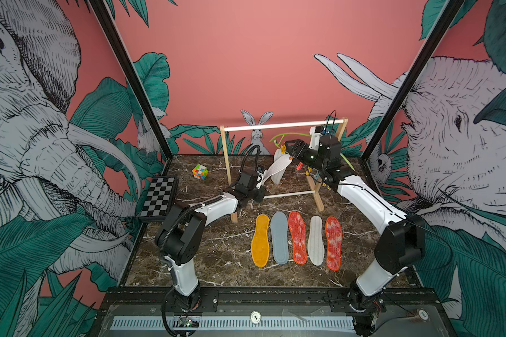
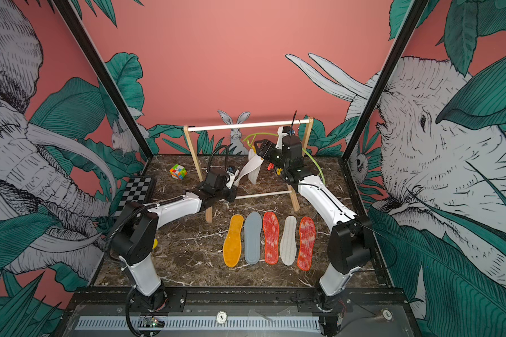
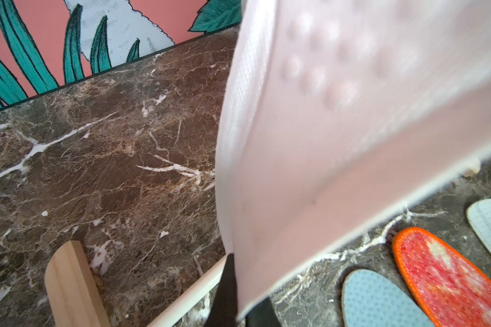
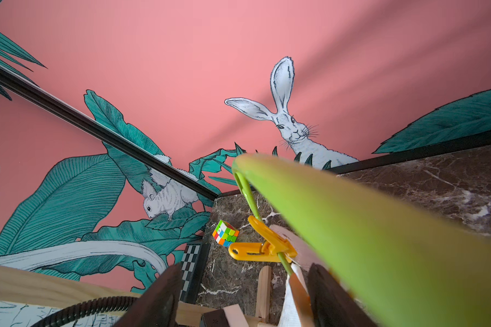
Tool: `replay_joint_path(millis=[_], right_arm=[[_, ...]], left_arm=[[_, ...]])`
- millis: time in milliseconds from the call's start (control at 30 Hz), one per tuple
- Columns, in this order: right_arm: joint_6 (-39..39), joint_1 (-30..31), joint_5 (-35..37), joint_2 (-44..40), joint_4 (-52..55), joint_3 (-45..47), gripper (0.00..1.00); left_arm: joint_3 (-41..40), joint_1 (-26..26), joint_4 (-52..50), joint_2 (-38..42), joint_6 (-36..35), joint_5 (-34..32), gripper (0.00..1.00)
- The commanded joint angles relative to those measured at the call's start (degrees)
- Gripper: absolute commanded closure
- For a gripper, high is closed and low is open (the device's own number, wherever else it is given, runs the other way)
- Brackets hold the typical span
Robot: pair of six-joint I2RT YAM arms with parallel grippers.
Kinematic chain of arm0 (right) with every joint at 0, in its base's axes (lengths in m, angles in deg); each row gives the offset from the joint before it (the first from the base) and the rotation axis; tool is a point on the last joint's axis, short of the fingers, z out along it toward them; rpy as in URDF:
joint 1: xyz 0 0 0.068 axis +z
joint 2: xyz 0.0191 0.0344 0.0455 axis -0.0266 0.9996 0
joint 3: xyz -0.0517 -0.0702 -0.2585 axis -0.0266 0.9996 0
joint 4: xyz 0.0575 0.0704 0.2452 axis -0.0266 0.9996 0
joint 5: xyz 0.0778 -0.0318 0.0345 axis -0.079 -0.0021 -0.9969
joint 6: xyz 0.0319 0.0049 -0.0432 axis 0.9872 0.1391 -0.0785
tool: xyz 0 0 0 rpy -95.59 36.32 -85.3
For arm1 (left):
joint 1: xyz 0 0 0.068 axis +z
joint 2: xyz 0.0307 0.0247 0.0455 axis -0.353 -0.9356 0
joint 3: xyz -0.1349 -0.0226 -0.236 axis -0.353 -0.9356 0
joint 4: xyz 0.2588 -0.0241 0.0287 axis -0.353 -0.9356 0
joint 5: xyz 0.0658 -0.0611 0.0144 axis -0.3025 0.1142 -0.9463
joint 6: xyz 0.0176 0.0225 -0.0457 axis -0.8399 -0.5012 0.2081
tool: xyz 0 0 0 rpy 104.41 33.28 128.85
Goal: Take the shoe insoles off the hanger
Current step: Remove the insole from the hanger.
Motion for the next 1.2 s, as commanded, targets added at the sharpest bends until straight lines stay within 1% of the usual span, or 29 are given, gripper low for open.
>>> replay_joint_path(millis=[0,133,367,400,500,567,733,1033,1167], right_arm=[[3.07,-1.53,2.63,-0.74,7.41,-0.73,0.28],[1.53,-1.61,6.07,-2.95,10.03,-0.36,0.24],[1.89,-1.54,7.06,-3.61,12.47,-0.51,0.2],[1.94,-1.53,7.57,-5.65,13.32,-0.58,0.2],[1.74,-1.48,10.28,-6.74,15.11,-0.57,0.18],[1.04,-1.52,12.19,-7.25,16.42,-0.94,0.18],[0.09,-1.62,14.3,-7.75,16.34,-1.46,0.2],[1.05,-1.72,15.03,-8.45,18.37,-3.17,0.2],[2.6,-1.72,13.0,-9.08,17.27,-2.54,0.19]], left_arm=[[0.58,0.76,-3.95,-0.68,1.26,-0.21,1.0],[0.35,0.83,-3.76,-0.95,1.46,-0.12,1.0],[0.34,0.79,-3.47,-1.06,1.85,-0.03,1.0],[0.38,0.84,-3.43,-1.2,1.96,-0.01,1.0],[0.43,0.71,-3.36,-1.28,2.19,0.39,1.0],[0.45,0.82,-3.25,-1.32,2.33,0.63,1.0],[0.3,0.78,-2.37,-1.33,3.77,1.16,1.0],[0.41,0.75,-2.06,-1.77,4.62,1.55,1.0],[0.12,0.76,-1.81,-1.75,4.58,1.66,1.0]])
